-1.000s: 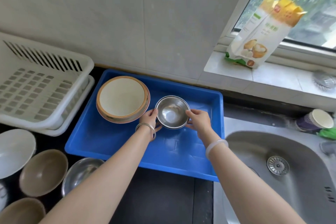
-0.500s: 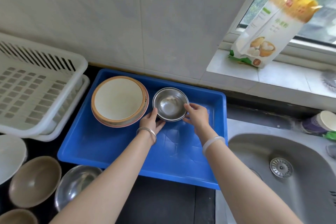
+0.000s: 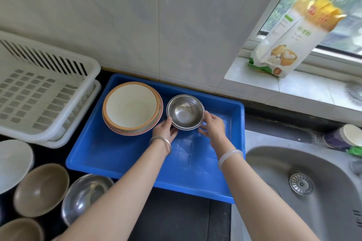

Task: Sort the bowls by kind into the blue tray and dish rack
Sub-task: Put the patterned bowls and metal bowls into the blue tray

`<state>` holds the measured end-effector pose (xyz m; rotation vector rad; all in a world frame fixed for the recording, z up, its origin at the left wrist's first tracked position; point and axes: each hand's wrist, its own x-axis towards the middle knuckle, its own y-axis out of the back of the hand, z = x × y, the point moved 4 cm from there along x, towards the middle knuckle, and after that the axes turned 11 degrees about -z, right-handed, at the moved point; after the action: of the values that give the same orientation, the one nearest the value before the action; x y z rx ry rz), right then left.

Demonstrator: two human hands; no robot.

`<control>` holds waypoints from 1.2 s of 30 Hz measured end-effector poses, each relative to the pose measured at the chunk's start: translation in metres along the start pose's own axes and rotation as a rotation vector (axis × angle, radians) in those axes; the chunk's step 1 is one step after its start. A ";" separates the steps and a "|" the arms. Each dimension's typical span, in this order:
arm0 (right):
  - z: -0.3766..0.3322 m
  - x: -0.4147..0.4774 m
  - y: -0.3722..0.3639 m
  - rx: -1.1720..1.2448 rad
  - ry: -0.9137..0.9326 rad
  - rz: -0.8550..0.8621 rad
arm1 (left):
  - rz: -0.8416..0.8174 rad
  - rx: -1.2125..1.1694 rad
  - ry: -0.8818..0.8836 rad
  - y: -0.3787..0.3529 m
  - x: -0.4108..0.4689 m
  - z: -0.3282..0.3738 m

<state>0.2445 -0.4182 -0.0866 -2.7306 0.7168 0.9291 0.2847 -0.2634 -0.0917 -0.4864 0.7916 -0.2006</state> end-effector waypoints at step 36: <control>0.138 -0.171 -0.186 -0.560 -0.039 -0.420 | 0.870 0.676 -0.344 0.264 -0.300 -0.053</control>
<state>0.1451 -0.1480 -0.0906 -3.1179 -0.1669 1.2070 0.0371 0.0540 -0.0632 0.4704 0.4929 0.4128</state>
